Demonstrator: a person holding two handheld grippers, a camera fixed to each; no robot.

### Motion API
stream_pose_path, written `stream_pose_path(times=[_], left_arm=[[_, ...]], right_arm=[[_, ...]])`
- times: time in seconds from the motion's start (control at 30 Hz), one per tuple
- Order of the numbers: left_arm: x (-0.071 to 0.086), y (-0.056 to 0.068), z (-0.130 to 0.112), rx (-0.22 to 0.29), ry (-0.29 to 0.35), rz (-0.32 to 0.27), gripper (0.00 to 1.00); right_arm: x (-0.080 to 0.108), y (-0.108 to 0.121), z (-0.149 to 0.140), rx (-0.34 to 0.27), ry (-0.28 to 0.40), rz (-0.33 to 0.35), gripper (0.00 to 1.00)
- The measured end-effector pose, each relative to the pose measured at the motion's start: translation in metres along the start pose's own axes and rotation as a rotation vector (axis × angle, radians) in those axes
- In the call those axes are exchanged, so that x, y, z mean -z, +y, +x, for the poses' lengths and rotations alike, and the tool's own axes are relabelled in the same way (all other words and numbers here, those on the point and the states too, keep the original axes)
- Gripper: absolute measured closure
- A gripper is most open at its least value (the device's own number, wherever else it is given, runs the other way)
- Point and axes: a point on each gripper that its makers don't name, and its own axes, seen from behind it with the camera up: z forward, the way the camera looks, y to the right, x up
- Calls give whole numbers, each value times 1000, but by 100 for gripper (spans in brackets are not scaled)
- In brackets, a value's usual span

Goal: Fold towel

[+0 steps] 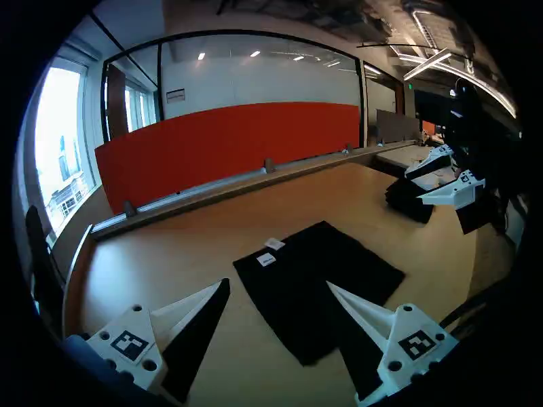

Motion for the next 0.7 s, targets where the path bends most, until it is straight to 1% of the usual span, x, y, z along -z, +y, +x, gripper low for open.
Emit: stream_pose_path(times=[0.27,0.5,0.7], left_arm=[[-14,12,-36,-17,-64,-27,6],[-28,19,-64,-16,-119,-50,6],[-40,25,-91,-31,-174,-70,6]], right_arm=[[-23,-11,-39,13,-55,32,0],[-41,-25,-73,19,-109,64,0],[-54,-40,-103,36,-165,96,0]])
